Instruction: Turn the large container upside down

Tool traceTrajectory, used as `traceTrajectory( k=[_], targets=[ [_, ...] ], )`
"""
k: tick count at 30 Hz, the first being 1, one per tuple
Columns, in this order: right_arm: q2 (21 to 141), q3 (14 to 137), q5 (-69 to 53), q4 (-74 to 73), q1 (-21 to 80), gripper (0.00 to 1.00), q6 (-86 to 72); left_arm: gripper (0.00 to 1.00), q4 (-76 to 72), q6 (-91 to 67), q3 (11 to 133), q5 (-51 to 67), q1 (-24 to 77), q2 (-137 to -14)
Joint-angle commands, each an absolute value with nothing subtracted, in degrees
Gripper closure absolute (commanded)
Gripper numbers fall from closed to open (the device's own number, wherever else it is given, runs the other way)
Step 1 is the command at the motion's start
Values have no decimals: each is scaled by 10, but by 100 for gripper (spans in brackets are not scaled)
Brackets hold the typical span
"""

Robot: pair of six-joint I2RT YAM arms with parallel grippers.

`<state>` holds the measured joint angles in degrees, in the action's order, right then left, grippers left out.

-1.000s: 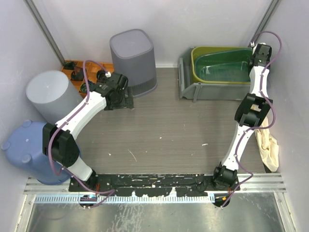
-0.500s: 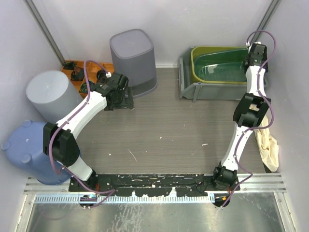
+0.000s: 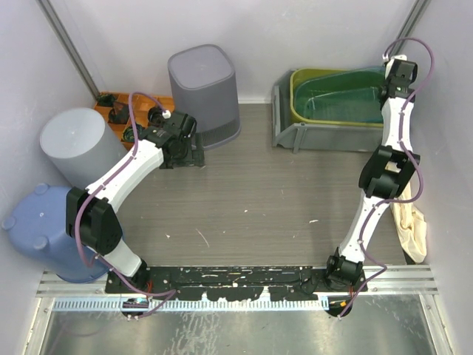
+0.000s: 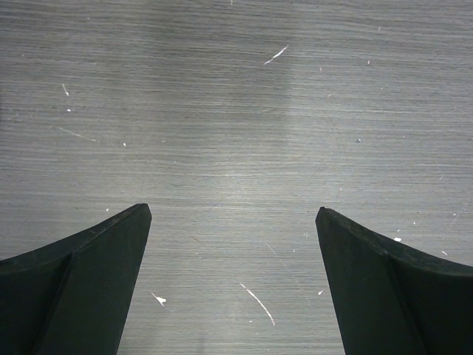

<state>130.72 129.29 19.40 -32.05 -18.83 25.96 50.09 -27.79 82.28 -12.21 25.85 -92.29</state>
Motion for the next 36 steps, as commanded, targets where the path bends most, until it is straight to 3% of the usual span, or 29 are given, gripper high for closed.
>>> traceTrajectory(
  k=[1, 18, 26, 36],
  targets=[
    [1261, 1281, 230, -276, -173, 99, 255, 2, 502, -273, 841, -128, 256, -918],
    [1100, 1330, 107, -304, -151, 100, 180, 2, 512, -266, 850, -143, 255, -912],
    [1060, 1384, 155, -288, -155, 99, 210, 2, 516, -260, 849, -163, 254, -893],
    [987, 1343, -89, -397, -158, 99, 104, 2, 519, -232, 863, -247, 231, -816]
  ],
)
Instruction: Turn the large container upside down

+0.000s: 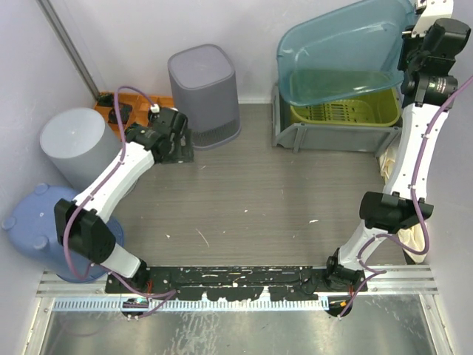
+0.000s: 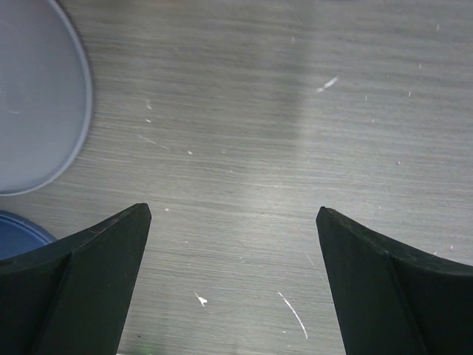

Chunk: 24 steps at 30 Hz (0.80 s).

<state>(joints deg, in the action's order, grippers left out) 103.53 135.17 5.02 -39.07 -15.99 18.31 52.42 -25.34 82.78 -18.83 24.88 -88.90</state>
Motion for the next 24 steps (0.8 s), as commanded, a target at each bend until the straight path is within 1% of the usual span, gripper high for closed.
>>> traceTrajectory(
  k=[1, 7, 10, 12, 16, 20, 24],
  targets=[
    [981, 1337, -120, -407, -160, 99, 97, 2, 514, -228, 864, -255, 225, -799],
    [972, 1302, -340, -485, -161, 99, 58, 1, 498, -207, 867, -273, 167, -696],
    [980, 1274, -452, -523, -155, 99, 48, 1, 507, -192, 878, -274, 145, -674],
    [988, 1259, -514, -562, -140, 99, 70, 1, 516, -185, 884, -277, 136, -666],
    [1009, 1221, -596, -660, -77, 99, 150, 1, 523, -176, 885, -277, 126, -658],
    [1056, 1215, -687, -819, 14, 99, 288, 1, 522, -176, 878, -262, 123, -654],
    [1097, 1164, -776, -835, 83, 99, 281, 1, 518, -177, 870, -258, 122, -647]
  ],
)
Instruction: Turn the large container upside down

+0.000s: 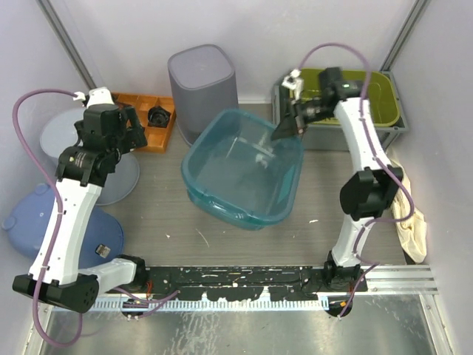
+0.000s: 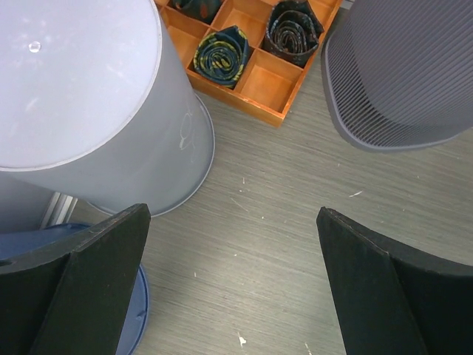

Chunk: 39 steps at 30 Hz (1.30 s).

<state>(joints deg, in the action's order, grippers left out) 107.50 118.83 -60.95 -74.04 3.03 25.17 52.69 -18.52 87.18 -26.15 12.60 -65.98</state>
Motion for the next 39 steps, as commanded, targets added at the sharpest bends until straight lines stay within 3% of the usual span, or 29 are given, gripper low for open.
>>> traceTrajectory(
  k=[1, 10, 18, 24, 27, 34, 39],
  targets=[
    [1106, 1161, -784, -835, 99, 99, 273, 1, 518, -177, 871, -261, 121, -644],
    [1202, 1023, -862, -835, 176, 99, 259, 1, 534, -147, 904, -317, 111, -614],
    [1251, 835, -730, -835, 191, 99, 270, 1, 553, -135, 943, -334, 111, -589],
    [1230, 844, -667, -834, 187, 99, 274, 1, 561, -129, 978, -332, 111, -592],
    [1189, 908, -557, -762, 191, 99, 197, 1, 564, -133, 982, -320, 112, -598],
    [1039, 962, -109, -541, 231, 99, 140, 1, 565, -137, 980, -305, 112, -610],
    [976, 954, -21, -429, 231, 99, 150, 1, 567, -138, 970, -300, 112, -617]
  ],
)
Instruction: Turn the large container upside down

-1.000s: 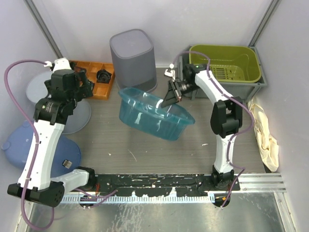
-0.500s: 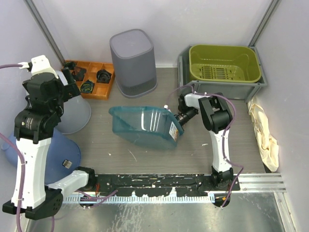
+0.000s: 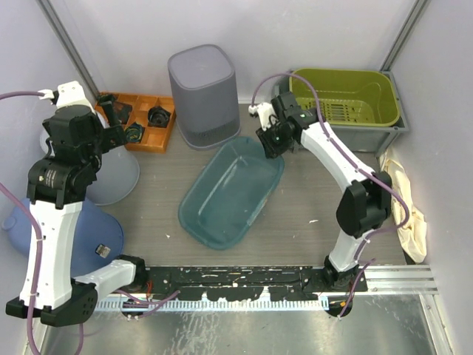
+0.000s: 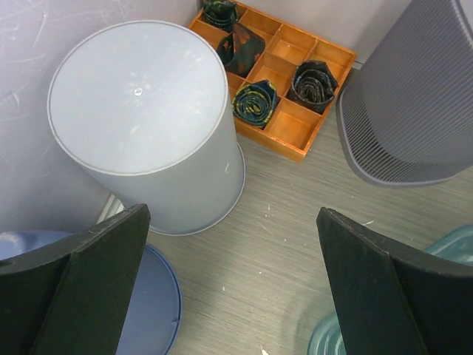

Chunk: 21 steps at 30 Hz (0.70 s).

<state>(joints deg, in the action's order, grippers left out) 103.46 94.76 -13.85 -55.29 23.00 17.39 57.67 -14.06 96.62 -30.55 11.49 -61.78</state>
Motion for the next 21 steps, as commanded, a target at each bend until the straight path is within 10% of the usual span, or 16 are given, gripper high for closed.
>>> traceTrajectory(
  k=[1, 16, 21],
  targets=[
    [959, 936, -25, -402, 231, 99, 146, 1, 568, -139, 970, -300, 112, -617],
    [853, 788, 315, 40, 348, 99, 495, 1, 562, -158, 935, -298, 112, -624],
    [875, 616, 393, 558, 456, 99, 949, 1, 563, -159, 949, -303, 111, -639]
  ],
)
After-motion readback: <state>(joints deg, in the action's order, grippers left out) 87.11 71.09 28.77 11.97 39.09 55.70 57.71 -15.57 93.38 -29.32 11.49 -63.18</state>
